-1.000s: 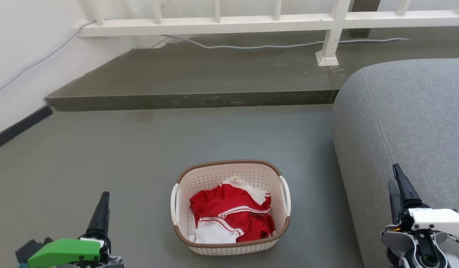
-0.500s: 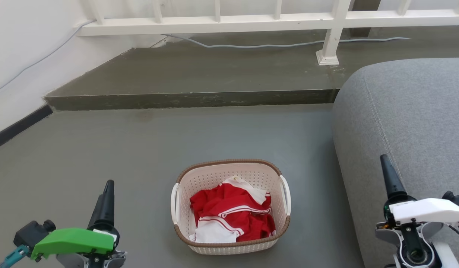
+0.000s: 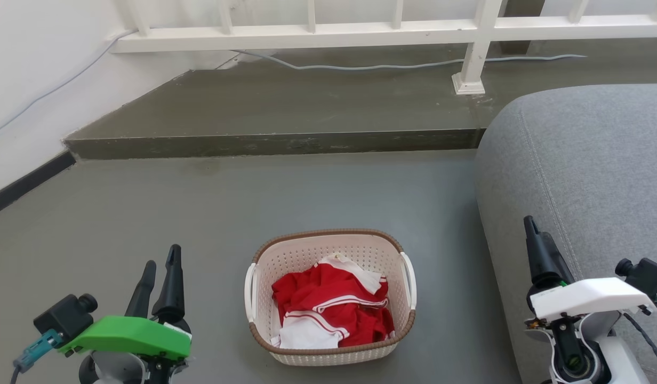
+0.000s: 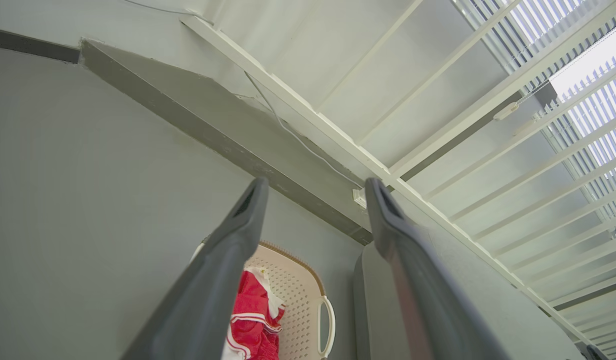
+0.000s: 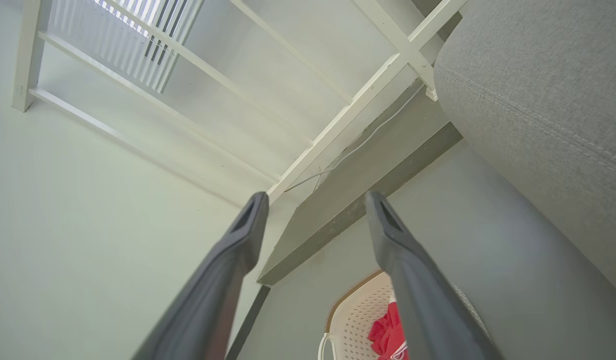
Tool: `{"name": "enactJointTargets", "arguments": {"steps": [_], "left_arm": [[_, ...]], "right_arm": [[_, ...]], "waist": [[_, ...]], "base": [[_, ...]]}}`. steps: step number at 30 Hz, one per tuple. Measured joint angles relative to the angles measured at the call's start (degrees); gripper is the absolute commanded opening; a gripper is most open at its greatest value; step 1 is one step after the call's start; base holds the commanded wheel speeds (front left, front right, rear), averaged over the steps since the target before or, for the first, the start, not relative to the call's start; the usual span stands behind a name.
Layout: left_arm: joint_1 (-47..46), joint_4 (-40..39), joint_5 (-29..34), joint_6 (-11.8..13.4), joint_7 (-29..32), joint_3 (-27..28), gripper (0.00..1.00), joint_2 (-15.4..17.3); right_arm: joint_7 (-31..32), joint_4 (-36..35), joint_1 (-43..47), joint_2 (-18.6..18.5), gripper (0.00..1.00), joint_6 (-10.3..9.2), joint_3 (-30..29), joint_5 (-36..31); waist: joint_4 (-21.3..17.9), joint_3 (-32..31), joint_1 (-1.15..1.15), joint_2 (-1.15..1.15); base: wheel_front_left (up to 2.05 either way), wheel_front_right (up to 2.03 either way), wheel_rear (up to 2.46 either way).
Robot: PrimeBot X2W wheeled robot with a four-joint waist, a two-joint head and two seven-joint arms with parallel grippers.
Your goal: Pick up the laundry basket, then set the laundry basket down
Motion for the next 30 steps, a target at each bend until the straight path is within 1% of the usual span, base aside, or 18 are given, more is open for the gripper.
{"name": "enactJointTargets", "arguments": {"steps": [1,4,6,11,21,23,26,30], "left_arm": [[0.0,-0.4,1.1,0.0,-0.3,-0.1,1.0,0.0],[0.0,-1.0,4.0,0.8,-0.8,-0.6,1.0,0.1],[0.0,-1.6,5.7,1.2,-1.1,-1.1,1.0,0.1],[0.1,-3.1,11.5,2.0,-2.1,-2.2,1.0,0.2],[0.1,-5.9,19.9,3.8,-4.2,-3.8,1.0,0.3],[0.1,-6.3,22.0,4.2,-4.4,-4.0,1.0,0.3],[0.2,-6.9,24.3,4.8,-5.0,-4.5,1.0,0.3],[0.2,-8.1,27.6,5.4,-5.8,-5.3,1.0,0.4]], "right_arm": [[-0.2,-0.2,0.0,0.0,1.0,-0.02,0.2,-1.1],[-0.7,-0.9,0.0,0.0,1.0,-0.92,1.1,-3.6],[-1.1,-1.4,0.1,0.0,1.0,-1.01,1.6,-5.4],[-2.2,-2.7,0.2,0.0,1.0,-1.94,3.0,-10.4],[-3.8,-4.9,1.0,0.0,1.0,-3.5,5.1,-18.5],[-4.2,-5.5,1.0,0.0,1.0,-3.58,5.4,-19.9],[-4.8,-6.2,1.0,-0.1,1.0,-4.49,5.8,-22.4],[-5.5,-7.1,1.0,-0.1,1.0,-5.03,6.7,-25.6]], "waist": [[0.0,0.0,0.0,0.0],[0.0,-0.1,0.0,0.0],[0.0,-0.1,0.0,0.0],[-0.1,-0.1,0.0,0.0],[-0.1,0.0,0.0,0.0],[-0.1,0.0,0.0,0.0],[-0.1,0.1,0.0,0.0],[-0.1,0.1,0.0,0.0]], "base": [[0.0,0.0,0.0],[0.0,0.0,0.0],[0.0,0.0,0.0],[0.0,0.0,0.0],[0.0,0.0,0.0],[0.0,0.0,0.0],[0.0,0.0,0.0],[0.0,0.0,0.0]]}}
